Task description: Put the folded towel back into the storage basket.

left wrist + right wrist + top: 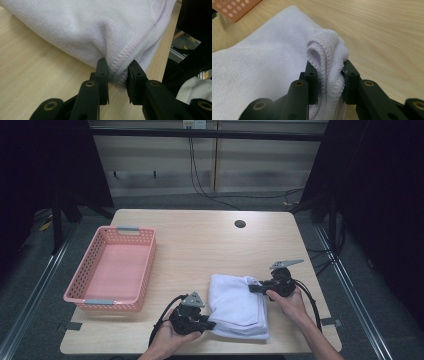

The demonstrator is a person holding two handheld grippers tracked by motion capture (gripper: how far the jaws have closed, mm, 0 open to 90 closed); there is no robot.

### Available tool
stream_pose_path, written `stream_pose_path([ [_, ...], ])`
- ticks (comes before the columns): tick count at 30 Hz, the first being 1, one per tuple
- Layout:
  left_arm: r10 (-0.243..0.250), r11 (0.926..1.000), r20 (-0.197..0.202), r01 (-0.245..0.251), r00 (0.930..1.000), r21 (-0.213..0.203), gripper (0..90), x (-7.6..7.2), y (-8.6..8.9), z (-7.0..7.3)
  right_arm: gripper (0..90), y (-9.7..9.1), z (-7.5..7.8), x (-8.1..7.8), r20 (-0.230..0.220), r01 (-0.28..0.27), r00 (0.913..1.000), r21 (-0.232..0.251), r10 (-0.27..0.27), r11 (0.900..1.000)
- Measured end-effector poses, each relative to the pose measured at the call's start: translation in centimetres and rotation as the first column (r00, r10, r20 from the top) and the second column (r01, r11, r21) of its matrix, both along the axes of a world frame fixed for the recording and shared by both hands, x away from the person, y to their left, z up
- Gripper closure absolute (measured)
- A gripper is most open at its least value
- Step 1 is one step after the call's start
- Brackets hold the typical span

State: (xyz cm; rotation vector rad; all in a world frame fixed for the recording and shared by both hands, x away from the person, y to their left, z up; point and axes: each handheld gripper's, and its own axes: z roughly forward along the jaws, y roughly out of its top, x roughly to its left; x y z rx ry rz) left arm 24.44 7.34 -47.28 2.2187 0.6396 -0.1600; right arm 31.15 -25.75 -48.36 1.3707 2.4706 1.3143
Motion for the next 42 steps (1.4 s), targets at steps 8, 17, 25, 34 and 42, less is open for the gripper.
stream_pose_path([
  [8,0.007,0.9995,0.025,-0.006,0.9997,-0.030,74.2,0.3,0.2,1.7,71.2,-0.1,1.9,0.0,0.030,0.011,0.9995,0.017,-0.012,0.9998],
  [17,0.004,0.9998,0.038,-0.004,0.9993,-0.019,74.3,1.1,0.3,2.9,71.3,-0.5,2.2,0.5,0.020,0.013,0.9997,0.015,-0.014,0.9998],
  [25,0.039,0.9983,0.070,-0.035,0.9968,-0.047,74.4,1.9,1.5,4.8,71.4,0.3,4.4,1.9,0.047,0.015,0.9988,0.029,-0.016,0.9995],
  [34,0.070,0.9959,0.091,-0.064,0.9934,-0.064,74.2,2.3,3.3,5.8,71.4,2.1,5.9,3.2,0.057,-0.010,0.9984,0.045,0.008,0.9989],
  [42,0.090,0.9951,0.092,-0.085,0.9917,-0.049,74.3,2.8,4.4,6.7,71.5,3.4,7.1,4.4,0.067,-0.035,0.9972,0.034,0.032,0.9988],
])
